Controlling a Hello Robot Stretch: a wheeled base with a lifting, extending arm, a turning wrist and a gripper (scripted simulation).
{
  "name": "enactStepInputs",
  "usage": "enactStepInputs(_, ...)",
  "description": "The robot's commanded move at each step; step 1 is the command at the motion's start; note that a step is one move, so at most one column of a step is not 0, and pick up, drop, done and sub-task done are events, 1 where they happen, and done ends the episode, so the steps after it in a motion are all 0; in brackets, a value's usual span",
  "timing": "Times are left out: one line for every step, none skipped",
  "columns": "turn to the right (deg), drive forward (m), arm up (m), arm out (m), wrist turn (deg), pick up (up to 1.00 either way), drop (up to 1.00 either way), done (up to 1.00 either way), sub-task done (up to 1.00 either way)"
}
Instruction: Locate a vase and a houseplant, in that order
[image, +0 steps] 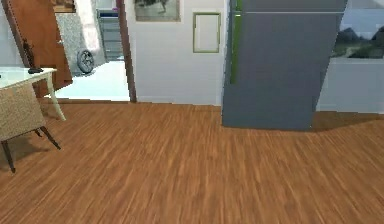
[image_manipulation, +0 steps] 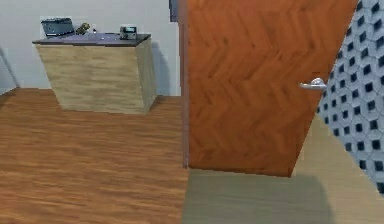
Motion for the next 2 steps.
enactStepInputs(0.0, 0.25, 0.00, 0.00, 0.0, 0.00, 0.00, 0.00, 0.00)
enactStepInputs(-24.0, 0.00, 0.00, 0.00, 0.0, 0.00, 0.00, 0.00, 0.00)
